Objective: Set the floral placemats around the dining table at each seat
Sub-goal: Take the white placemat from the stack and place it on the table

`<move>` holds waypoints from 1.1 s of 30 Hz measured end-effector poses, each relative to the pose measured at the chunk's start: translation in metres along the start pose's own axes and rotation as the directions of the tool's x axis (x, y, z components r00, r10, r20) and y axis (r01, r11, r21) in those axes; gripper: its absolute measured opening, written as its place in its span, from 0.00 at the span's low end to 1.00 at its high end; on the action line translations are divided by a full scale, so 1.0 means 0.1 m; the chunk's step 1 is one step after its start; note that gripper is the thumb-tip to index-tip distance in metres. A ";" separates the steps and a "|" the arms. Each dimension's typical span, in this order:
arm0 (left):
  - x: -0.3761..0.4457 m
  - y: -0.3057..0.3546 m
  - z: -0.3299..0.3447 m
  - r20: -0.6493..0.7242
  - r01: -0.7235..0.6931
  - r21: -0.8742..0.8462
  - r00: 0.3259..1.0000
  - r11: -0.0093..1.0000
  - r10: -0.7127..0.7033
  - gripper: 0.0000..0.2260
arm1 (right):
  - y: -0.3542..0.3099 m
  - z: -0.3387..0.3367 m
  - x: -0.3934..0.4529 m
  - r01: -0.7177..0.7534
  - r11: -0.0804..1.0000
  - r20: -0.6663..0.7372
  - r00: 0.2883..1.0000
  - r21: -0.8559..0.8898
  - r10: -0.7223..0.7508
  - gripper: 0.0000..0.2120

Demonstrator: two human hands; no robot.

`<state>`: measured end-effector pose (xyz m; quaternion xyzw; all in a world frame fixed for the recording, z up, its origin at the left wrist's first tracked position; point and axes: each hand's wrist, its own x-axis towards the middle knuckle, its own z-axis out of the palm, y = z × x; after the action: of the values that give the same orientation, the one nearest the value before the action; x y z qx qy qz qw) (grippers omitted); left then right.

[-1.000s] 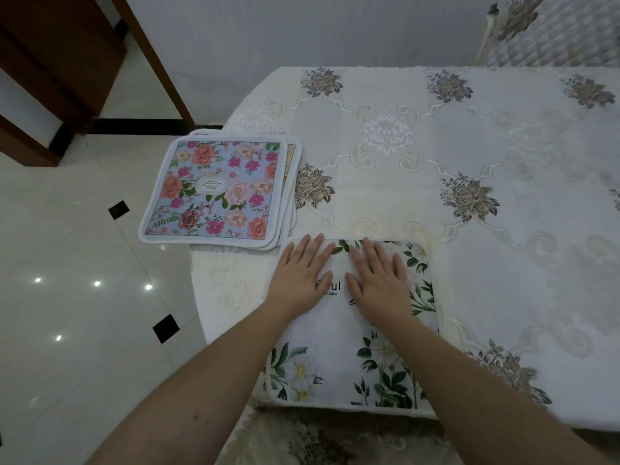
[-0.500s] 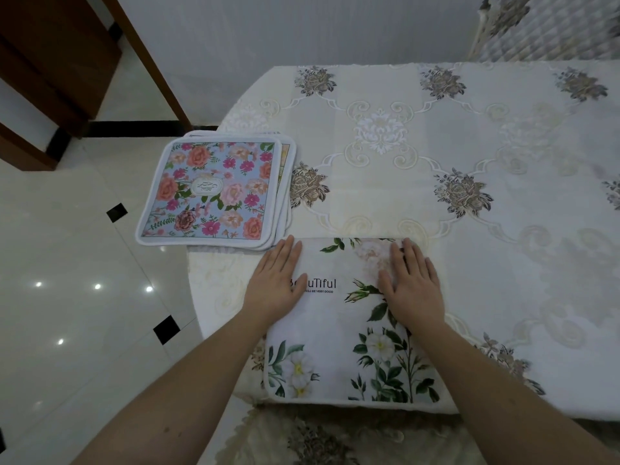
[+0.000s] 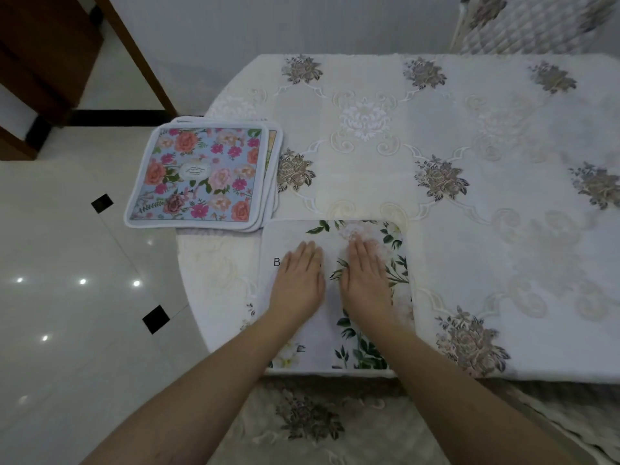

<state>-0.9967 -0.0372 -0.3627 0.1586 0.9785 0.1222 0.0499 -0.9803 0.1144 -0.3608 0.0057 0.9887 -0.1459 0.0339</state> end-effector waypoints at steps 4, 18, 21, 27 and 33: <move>-0.36 0.20 0.29 0.108 -0.065 0.019 0.992 0.998 0.063 0.29 | -0.17 0.16 -0.27 0.069 0.997 0.063 0.996 -0.024 -0.067 0.26; -1.02 -0.42 0.13 0.083 -0.025 0.057 0.996 0.998 0.021 0.26 | 0.67 -0.02 -0.80 0.019 0.992 0.130 0.992 -0.128 -0.003 0.27; -1.09 -0.61 0.05 0.111 -0.001 0.080 0.994 0.997 -0.008 0.28 | 0.83 -0.08 -0.89 -0.015 0.996 0.162 0.986 -0.092 0.030 0.27; -1.09 -0.71 -0.09 0.107 -0.019 0.172 0.994 0.985 0.001 0.30 | 0.70 -0.11 -0.93 -0.058 0.989 0.131 0.988 -0.139 0.077 0.30; -0.86 -0.13 -0.02 0.184 -0.149 0.091 0.974 0.985 0.130 0.28 | -0.12 0.07 -0.99 0.195 0.981 0.249 0.951 -0.027 -0.182 0.30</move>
<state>-0.9194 -0.0776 -0.3592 0.2395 0.9616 0.0598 0.1200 -0.8817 0.1011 -0.3573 -0.1075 0.9763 -0.1229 0.1418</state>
